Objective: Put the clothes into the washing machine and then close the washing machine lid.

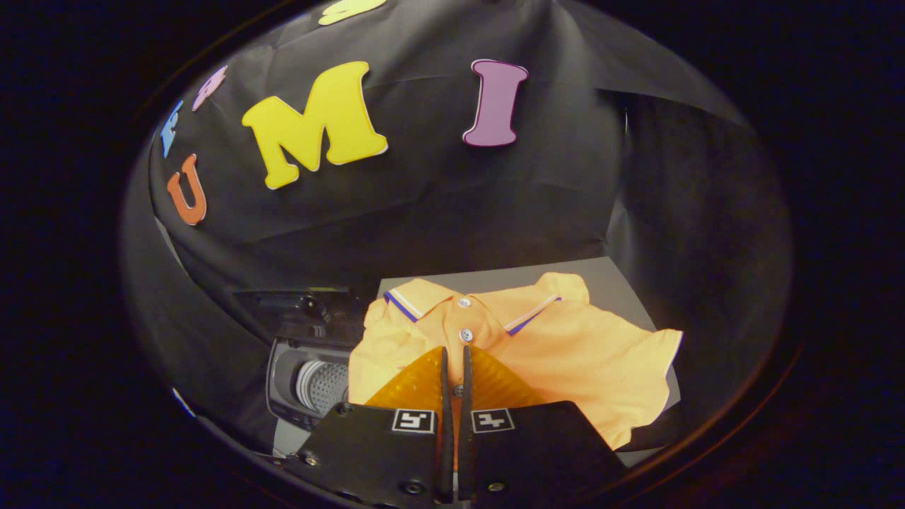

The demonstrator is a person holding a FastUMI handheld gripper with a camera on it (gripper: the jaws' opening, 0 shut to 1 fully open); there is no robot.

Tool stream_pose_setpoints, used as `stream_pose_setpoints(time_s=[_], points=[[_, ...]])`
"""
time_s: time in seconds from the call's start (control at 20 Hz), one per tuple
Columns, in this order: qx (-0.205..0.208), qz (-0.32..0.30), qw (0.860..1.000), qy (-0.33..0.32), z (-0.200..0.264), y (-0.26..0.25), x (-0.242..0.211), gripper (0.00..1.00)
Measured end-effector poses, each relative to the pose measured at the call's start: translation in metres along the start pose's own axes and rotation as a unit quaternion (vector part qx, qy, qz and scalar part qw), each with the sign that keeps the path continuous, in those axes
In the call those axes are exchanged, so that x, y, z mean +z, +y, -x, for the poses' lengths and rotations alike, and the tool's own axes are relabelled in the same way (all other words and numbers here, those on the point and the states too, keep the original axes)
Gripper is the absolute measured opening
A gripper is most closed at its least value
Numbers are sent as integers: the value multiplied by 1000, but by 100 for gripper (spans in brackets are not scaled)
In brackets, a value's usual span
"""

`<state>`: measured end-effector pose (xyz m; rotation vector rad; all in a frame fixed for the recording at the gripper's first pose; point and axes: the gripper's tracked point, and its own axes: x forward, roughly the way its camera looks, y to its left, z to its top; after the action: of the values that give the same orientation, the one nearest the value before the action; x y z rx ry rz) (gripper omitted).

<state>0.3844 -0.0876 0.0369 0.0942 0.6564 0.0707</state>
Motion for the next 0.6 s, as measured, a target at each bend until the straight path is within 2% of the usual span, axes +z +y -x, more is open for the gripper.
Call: stream_pose_setpoints(time_s=[0.6], points=[[58,62,996,-13,21,131,23,6]])
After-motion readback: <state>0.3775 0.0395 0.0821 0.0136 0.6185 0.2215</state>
